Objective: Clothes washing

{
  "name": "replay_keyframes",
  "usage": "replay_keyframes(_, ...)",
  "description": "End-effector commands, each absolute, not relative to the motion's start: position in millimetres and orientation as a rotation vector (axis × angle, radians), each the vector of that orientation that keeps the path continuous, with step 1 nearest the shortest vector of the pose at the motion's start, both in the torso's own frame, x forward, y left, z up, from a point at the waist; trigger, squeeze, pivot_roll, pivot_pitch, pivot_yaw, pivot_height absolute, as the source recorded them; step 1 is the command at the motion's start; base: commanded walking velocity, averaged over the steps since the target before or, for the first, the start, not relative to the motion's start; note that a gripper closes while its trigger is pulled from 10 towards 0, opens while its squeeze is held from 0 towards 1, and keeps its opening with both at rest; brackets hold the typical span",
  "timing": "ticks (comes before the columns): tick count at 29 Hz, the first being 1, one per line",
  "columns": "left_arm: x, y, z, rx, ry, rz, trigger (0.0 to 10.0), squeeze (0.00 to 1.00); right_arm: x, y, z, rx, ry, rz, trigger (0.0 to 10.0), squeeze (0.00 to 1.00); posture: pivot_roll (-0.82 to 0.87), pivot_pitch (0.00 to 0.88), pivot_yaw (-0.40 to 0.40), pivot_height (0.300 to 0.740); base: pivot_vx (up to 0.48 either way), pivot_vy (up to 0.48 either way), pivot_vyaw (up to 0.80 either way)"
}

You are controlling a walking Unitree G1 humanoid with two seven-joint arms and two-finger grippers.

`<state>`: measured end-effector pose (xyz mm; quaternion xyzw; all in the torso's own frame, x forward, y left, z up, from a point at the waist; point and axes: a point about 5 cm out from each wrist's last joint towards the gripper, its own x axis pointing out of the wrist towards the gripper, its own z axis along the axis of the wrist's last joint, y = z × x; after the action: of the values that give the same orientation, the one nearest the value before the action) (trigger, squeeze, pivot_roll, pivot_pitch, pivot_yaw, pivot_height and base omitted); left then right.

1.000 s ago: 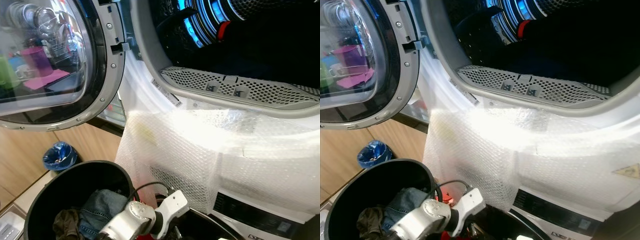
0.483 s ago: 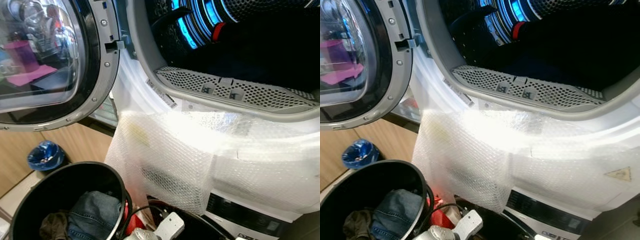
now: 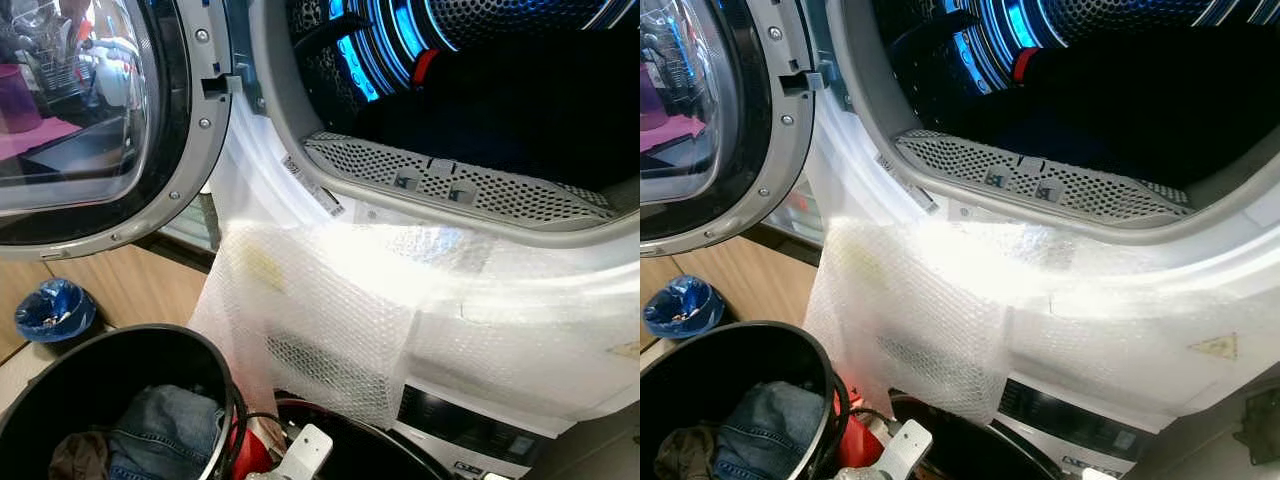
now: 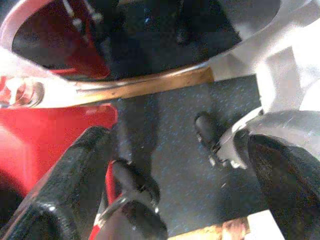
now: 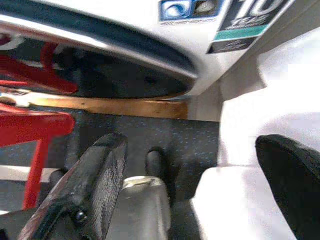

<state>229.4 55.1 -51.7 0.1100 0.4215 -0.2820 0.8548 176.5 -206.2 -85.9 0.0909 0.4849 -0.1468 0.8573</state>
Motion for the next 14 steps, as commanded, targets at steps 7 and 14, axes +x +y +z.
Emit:
replay_keyframes(7,219.8,67.8,-61.3,0.278,0.932,-0.547,10.0,0.0,175.3,-199.0,-87.6,0.195,1.029,-0.275,10.0,0.0,-0.11,0.006,-0.03,0.74,0.0,0.0,0.0)
replay_keyframes(14,220.3,71.4,-61.8,0.283,0.931,-0.529,10.0,0.0,174.5,-199.1,-88.0,0.199,1.031,-0.272,10.0,0.0,-0.11,0.0,-0.023,0.74,0.0,0.0,0.0)
